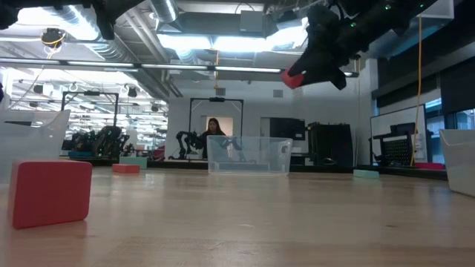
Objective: Sort & place blocks by color
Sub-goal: Put the top right orange block into the gray bin
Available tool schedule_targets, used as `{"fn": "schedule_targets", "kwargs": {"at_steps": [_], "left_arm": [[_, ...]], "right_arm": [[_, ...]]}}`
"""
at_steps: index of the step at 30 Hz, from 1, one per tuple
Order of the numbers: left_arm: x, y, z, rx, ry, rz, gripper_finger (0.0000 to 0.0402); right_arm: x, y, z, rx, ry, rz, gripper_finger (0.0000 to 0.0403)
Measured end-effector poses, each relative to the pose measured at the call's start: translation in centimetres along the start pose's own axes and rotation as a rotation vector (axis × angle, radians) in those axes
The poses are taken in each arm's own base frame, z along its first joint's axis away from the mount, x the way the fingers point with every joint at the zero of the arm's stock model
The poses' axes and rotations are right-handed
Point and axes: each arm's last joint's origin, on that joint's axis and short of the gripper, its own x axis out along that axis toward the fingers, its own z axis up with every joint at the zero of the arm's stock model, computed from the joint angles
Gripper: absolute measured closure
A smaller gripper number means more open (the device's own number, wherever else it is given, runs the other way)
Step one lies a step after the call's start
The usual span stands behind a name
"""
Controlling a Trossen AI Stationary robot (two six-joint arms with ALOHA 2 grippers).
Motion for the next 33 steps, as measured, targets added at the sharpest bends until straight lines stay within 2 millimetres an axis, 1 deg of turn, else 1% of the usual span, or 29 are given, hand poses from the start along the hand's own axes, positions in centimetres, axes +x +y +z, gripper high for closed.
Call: {"fn": "schedule_targets", "kwargs": {"at_steps": [12, 17, 20, 24, 28, 33], "left_arm": [[0.0, -0.1, 0.0, -0.002, 0.009, -0.023, 0.018], [0.0, -0.1, 0.0, -0.004, 0.017, -0.041, 0.018], [0.0, -0.2, -0.1, -0.027, 0.029, -0.069, 0.018], [0.0, -0.4, -0.2, -0.077, 0.068, -0.151, 0.018], [-0.1, -0.6, -0.2, -0.15, 0.106, -0.213, 0.018], [-0.1, -0.8, -0.3, -0.178, 0.144, -0.28, 0.018]], "right_arm": [[-0.3, 1.3, 1.7, -0.019, -0.13, 0.243, 0.0268], [-0.4, 1.8, 1.8, -0.026, -0.149, 0.284, 0.0268], [-0.5, 2.4, 1.9, -0.035, -0.165, 0.336, 0.0268], [-0.8, 3.3, 2.1, -0.028, -0.197, 0.41, 0.0268], [-1.0, 4.1, 2.1, -0.01, -0.214, 0.451, 0.0268], [-1.2, 4.9, 2.1, 0.004, -0.236, 0.487, 0.0268]]}}
